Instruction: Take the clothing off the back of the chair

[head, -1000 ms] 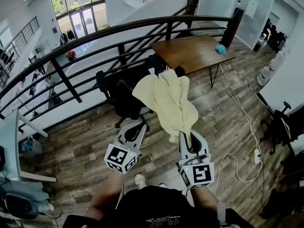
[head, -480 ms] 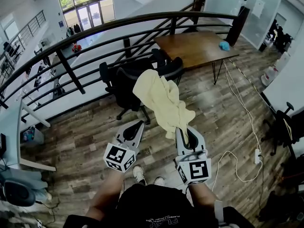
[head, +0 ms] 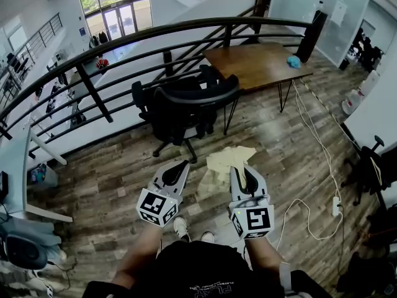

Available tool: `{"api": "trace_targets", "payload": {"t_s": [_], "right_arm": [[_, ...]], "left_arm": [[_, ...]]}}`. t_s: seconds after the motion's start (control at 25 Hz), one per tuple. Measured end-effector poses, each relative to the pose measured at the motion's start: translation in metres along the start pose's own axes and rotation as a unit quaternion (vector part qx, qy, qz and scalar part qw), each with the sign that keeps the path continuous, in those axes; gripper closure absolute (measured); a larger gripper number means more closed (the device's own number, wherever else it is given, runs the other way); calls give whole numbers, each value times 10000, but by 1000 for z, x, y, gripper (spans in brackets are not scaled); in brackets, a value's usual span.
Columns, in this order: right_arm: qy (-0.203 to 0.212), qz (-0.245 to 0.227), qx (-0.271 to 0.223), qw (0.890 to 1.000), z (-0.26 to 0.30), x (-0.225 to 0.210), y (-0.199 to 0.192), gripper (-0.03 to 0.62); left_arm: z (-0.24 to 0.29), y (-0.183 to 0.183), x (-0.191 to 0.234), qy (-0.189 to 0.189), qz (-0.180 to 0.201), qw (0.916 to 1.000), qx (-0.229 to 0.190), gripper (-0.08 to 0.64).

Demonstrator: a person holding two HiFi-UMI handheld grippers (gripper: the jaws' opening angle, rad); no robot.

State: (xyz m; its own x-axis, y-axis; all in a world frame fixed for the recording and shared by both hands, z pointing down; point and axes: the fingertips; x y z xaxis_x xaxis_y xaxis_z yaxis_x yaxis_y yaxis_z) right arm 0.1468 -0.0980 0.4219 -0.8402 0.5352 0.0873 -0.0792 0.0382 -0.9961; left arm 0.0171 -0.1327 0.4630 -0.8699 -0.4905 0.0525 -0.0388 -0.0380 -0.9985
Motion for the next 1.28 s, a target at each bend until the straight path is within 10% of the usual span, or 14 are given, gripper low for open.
{"api": "trace_targets", "payload": {"t_s": [1.28], "right_arm": [[-31, -102, -129, 9999, 62, -17, 11, 545]], "left_arm": [[28, 12, 36, 120, 71, 9999, -100, 546]]}}
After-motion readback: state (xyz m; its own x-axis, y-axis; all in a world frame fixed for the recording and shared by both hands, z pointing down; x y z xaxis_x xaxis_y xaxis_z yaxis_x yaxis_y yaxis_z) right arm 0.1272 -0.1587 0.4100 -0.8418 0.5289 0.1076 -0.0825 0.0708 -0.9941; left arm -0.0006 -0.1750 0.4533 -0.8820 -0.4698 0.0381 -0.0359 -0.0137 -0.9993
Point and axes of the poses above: the fingertips, and each gripper's own axes: z forward along the fingers, x to its left, y out of its top, and after that the axes turned 14 degrees about y, right-handed
